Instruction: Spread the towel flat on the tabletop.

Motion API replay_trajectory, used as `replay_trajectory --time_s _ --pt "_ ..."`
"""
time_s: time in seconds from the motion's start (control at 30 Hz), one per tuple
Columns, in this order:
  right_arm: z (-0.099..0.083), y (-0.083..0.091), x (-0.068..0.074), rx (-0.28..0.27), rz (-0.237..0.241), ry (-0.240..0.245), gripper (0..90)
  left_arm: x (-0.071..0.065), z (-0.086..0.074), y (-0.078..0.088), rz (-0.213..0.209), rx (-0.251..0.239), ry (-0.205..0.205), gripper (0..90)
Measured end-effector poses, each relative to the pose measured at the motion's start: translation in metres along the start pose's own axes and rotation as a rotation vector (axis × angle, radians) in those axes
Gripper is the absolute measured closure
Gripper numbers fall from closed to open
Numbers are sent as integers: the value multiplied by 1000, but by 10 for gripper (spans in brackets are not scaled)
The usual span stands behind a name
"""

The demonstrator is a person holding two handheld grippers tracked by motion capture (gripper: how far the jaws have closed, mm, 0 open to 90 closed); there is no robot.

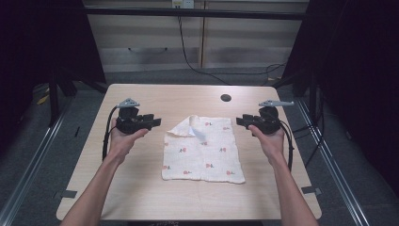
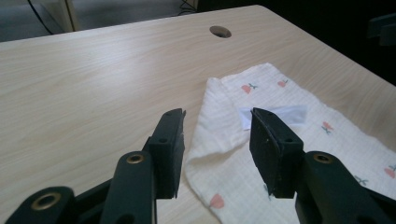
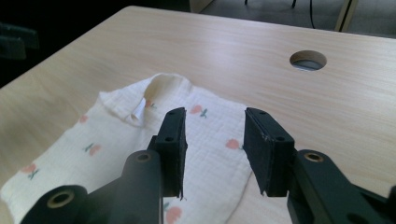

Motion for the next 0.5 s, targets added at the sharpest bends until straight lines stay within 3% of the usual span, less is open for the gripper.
replay_trajectory --time_s 0.13,0.2,0.3,0.33,0.37,0.43,0.5 --pt "-1 3 9 0 20 22 615 -1 -9 1 -8 20 0 578" --pt "-8 3 18 16 50 41 651 -14 -30 0 -42 52 -46 607" --pt "-18 0 28 41 76 61 665 -20 -43 -3 -62 72 -48 629" --pt "-33 -3 37 62 106 65 702 -26 -57 -9 -75 106 -64 643" --pt "-33 -3 37 62 106 65 702 -26 -57 -9 -75 106 -64 644" --pt "-55 -10 49 101 139 66 734 -35 -82 -23 -87 173 -94 660" --pt "-67 -15 53 126 148 68 748 -38 -96 -33 -86 207 -104 663"
Point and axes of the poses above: each handheld gripper's, and its own axes: y roughly backward along the jaws, z roughly out of its top, x roughly to its left, the point moved 7 cm from there along -y, roughly forward along the jaws, and after that the axes turned 13 degrees about y, right-handed, at the moved point
